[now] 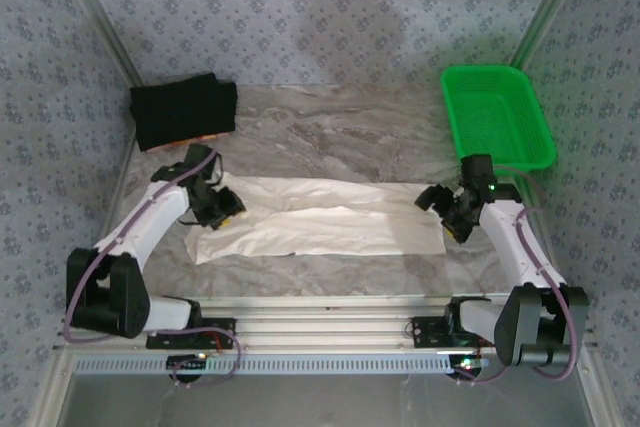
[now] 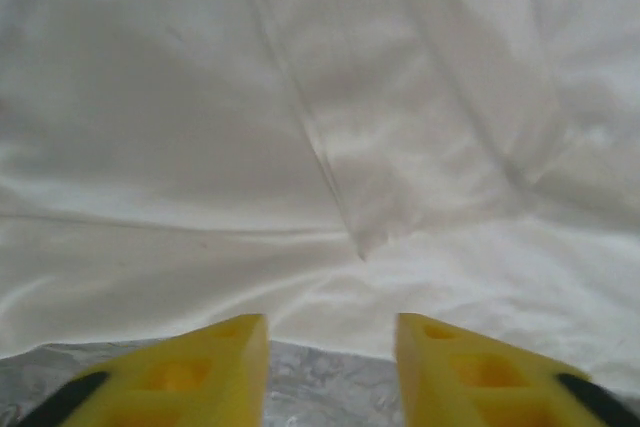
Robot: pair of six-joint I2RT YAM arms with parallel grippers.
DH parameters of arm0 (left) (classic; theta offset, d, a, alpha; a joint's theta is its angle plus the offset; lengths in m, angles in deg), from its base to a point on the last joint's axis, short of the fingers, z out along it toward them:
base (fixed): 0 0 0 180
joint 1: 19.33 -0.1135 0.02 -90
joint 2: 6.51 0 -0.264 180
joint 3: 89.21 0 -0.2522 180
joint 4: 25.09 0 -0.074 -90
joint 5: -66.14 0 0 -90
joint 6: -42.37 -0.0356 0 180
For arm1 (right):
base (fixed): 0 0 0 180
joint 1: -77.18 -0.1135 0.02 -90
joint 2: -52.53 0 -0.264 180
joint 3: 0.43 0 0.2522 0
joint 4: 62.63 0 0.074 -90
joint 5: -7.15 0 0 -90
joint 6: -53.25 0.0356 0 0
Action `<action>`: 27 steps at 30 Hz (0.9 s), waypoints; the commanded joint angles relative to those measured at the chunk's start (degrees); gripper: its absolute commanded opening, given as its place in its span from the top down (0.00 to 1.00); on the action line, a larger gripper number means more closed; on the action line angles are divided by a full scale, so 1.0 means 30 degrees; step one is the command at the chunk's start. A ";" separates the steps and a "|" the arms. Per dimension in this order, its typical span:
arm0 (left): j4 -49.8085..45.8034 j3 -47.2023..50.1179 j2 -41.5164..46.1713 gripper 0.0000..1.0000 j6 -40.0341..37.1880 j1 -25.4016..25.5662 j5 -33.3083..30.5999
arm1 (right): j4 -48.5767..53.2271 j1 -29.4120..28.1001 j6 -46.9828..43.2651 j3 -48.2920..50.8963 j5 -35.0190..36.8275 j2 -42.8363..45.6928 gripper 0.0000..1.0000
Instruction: Fold and stack the t-shirts
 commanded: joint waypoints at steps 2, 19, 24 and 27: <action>0.0183 -0.0378 -0.1832 0.77 0.0559 0.1934 0.0411 | -0.1571 -0.0544 -0.1657 -0.0344 -0.1612 0.0049 0.09; 0.1353 -0.5498 -0.8978 0.86 -0.0659 0.3360 -0.3308 | -0.2205 -0.0639 -0.2090 -0.0497 -0.2221 -0.0188 0.01; 0.0332 -0.8141 -1.0069 0.85 -0.1536 0.3371 -0.3773 | -0.2068 -0.0633 -0.2234 -0.0391 -0.2339 -0.0319 0.00; -0.0092 -0.9168 -1.0765 0.85 -0.2005 0.3258 -0.4308 | -0.2164 -0.0618 -0.2237 -0.0094 -0.2353 -0.0334 0.00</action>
